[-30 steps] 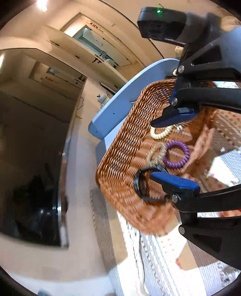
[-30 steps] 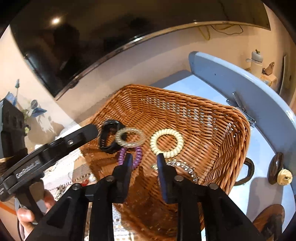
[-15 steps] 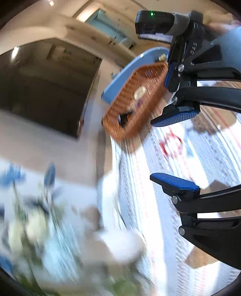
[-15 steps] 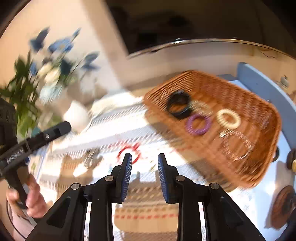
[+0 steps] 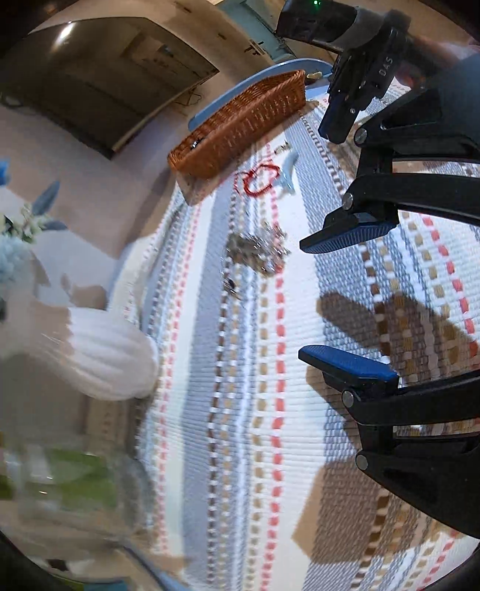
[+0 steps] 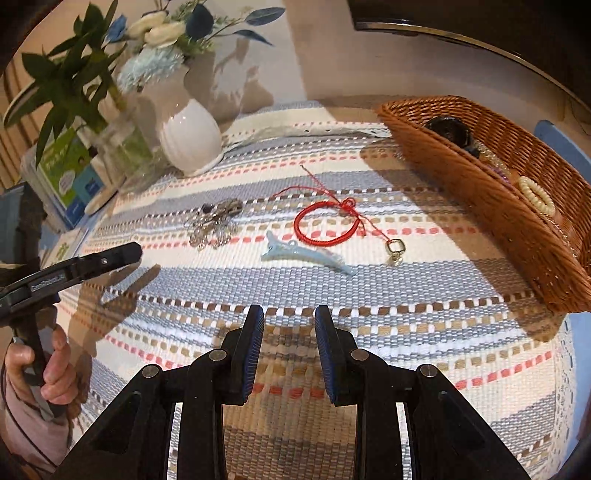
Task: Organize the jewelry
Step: 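Grasp the silver charm chains with the left gripper while the right grasps the blue hair clip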
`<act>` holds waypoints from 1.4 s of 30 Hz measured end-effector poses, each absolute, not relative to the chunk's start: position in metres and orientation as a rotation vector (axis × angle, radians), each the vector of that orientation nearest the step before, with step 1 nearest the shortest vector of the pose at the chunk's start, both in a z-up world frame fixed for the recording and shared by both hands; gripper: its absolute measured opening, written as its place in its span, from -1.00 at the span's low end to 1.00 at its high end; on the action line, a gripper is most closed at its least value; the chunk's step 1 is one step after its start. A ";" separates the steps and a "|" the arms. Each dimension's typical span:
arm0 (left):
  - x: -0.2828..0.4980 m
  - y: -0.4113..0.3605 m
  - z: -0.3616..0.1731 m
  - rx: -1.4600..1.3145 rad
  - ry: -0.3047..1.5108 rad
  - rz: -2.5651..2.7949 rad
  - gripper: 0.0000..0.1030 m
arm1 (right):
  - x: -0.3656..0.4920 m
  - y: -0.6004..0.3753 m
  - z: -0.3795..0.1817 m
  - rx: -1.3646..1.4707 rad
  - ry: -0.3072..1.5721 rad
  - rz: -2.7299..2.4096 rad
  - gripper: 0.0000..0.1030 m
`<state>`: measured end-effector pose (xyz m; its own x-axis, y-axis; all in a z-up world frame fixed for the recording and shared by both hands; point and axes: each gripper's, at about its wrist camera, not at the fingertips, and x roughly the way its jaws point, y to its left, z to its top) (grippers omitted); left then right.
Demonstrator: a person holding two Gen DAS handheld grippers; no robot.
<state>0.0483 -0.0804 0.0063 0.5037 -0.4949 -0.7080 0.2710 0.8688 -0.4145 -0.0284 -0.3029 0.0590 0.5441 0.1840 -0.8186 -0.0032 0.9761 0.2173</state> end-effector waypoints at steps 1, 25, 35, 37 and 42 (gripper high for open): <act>0.050 -0.080 0.007 -0.270 0.937 -0.473 0.01 | -0.028 -0.302 0.057 0.200 0.994 0.117 -0.43; 0.128 -0.120 0.032 -0.062 0.971 -0.608 -0.06 | -0.015 -0.318 0.076 0.136 1.019 0.186 -0.43; 0.148 -0.121 0.009 -0.069 0.997 -0.680 -0.15 | 0.019 -0.307 0.065 -0.105 1.042 0.216 -0.43; 0.148 -0.122 0.006 -0.066 1.001 -0.685 -0.15 | 0.024 -0.309 0.060 -0.124 1.034 0.206 -0.43; 0.151 -0.131 0.004 -0.018 0.995 -0.658 -0.42 | 0.030 -0.309 0.047 -0.145 1.051 0.203 -0.43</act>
